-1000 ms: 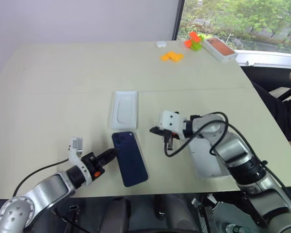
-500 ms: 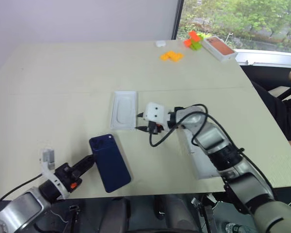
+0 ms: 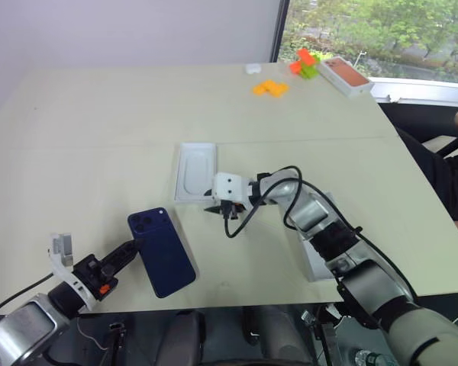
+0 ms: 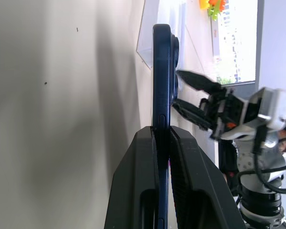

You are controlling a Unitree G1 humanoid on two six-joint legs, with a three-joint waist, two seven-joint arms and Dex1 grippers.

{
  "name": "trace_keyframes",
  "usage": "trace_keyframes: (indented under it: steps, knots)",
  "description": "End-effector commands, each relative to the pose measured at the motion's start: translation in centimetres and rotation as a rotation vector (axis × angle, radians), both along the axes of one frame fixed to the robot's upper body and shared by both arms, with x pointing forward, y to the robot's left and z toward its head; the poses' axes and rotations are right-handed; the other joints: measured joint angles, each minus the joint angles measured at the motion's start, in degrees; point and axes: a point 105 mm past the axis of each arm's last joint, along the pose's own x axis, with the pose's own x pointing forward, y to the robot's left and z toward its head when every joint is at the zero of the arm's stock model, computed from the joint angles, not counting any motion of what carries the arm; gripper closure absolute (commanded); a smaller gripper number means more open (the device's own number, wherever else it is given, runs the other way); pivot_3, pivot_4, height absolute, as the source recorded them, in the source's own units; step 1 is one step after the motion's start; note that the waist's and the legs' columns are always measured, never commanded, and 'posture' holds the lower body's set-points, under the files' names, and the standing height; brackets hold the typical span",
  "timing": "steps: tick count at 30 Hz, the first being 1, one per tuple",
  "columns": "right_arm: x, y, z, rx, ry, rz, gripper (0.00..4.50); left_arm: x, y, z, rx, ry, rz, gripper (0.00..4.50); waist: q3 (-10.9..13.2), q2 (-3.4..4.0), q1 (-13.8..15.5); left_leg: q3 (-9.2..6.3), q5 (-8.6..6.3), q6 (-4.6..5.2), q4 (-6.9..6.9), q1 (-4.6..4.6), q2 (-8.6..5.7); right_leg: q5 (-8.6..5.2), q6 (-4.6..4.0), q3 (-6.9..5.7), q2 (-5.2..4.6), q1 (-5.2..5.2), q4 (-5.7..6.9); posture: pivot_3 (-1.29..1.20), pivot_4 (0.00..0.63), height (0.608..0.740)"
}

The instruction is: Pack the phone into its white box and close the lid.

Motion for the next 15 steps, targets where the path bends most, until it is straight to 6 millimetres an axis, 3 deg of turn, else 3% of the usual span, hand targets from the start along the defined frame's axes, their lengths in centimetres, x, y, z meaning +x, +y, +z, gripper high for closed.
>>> trace_keyframes:
  steps: [1,7,15]
  knots:
    - [-0.2,0.2,0.4,0.000,-0.020,0.018,4.47,0.1,-0.1,1.5,-0.004,-0.072,-0.009,4.50,0.00,0.00,-0.05,0.00,0.00,0.00,0.00,0.01,0.00,0.00,0.00,0.00,0.01,0.00,0.01,0.00,0.150,0.740]
    - [-0.3,-0.4,1.1,0.007,-0.043,0.013,4.47,0.2,0.0,2.2,-0.011,-0.107,-0.013,4.50,0.00,0.00,-0.01,0.00,0.00,0.00,0.04,0.05,-0.01,0.00,0.00,0.01,0.02,0.00,0.15,0.00,0.150,0.740]
    - [-4.4,-5.2,1.8,-0.094,-0.058,0.117,4.47,1.3,1.4,4.6,-0.007,-0.225,0.044,4.50,-0.01,-0.02,0.26,0.01,0.00,0.00,0.07,0.02,-0.12,-0.03,0.04,0.03,-0.09,-0.02,0.25,0.00,0.150,0.740]
